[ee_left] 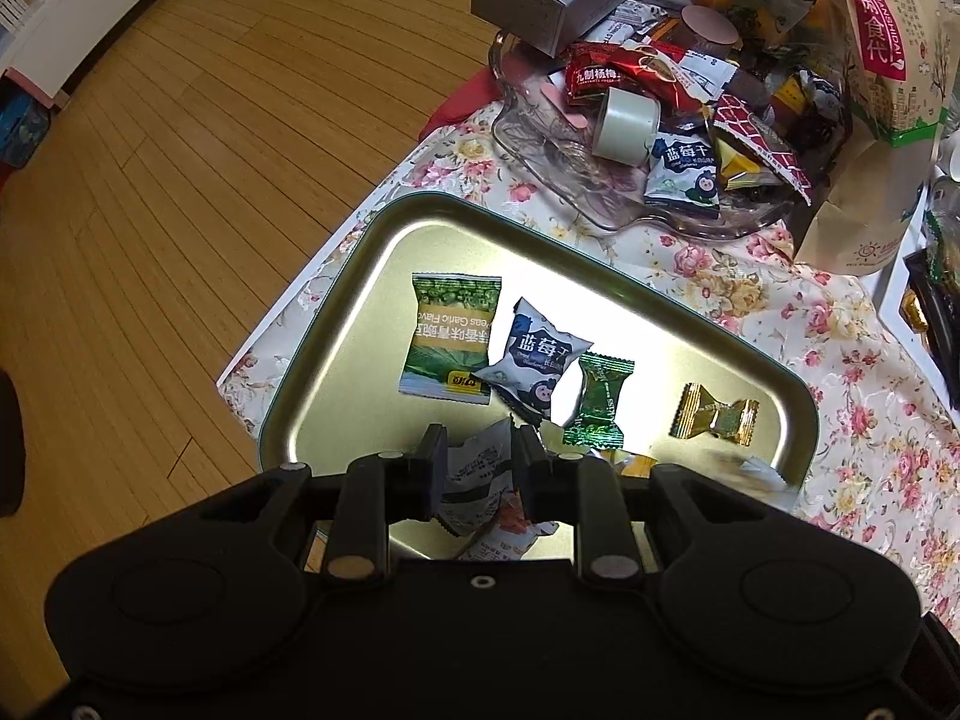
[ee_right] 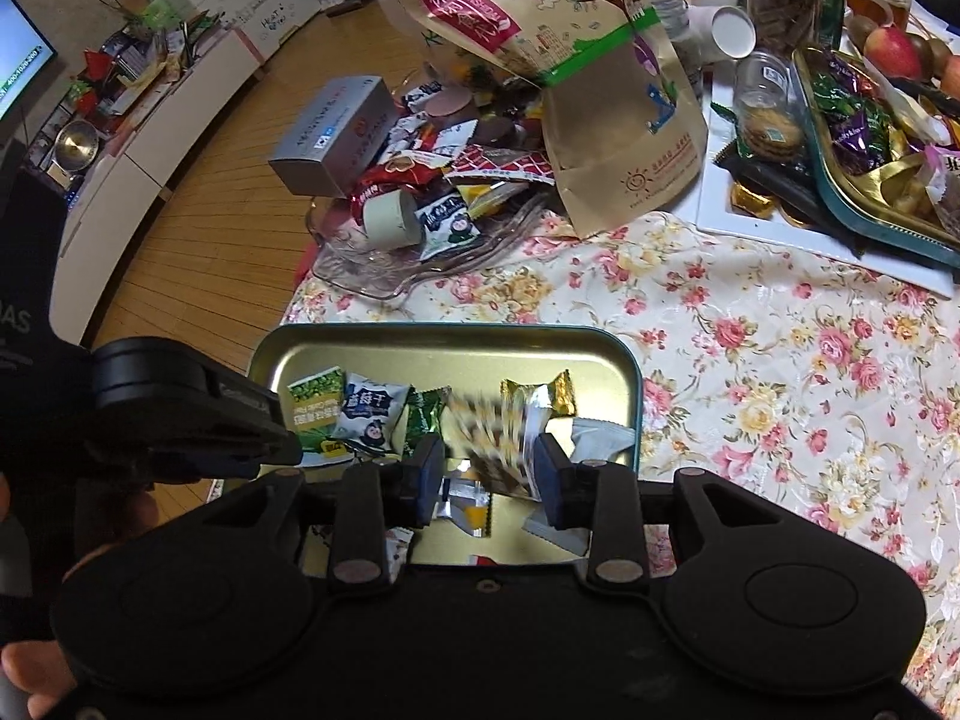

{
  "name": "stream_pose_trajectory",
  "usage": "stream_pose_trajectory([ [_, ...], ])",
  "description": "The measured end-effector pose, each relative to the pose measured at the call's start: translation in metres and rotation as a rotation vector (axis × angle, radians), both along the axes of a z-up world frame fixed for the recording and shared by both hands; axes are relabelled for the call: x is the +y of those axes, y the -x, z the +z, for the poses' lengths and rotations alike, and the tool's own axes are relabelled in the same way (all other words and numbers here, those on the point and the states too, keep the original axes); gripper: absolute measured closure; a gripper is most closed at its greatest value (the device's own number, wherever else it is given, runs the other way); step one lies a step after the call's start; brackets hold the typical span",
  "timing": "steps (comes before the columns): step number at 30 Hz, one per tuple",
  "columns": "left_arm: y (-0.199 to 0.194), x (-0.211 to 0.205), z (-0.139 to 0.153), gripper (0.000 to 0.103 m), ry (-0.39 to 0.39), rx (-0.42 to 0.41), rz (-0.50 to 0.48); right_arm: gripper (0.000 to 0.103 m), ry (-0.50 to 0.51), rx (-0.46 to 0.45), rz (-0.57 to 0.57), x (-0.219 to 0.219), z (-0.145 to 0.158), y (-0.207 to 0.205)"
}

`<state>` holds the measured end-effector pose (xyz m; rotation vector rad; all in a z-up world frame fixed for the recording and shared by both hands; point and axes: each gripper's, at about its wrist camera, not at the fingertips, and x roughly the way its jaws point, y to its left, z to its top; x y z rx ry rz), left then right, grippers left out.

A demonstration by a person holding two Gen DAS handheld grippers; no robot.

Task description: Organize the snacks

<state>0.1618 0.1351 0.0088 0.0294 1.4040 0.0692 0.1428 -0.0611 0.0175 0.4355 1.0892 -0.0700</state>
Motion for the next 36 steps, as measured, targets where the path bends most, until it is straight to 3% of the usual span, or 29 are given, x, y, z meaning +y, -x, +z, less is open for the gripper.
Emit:
stream_pose_trajectory([
  [7, 0.003, -0.004, -0.001, 0.071, -0.004, 0.002, -0.018, 0.067, 0.026, 0.008, 0.002, 0.0, 0.0, -0.001],
  [23, 0.015, -0.019, -0.004, 0.071, -0.028, 0.006, -0.068, 0.067, 0.099, 0.128, -0.039, -0.013, -0.014, -0.003],
  [36, 0.016, -0.019, -0.007, 0.071, -0.026, 0.016, -0.067, 0.067, 0.101, 0.143, -0.036, -0.013, -0.016, -0.004],
])
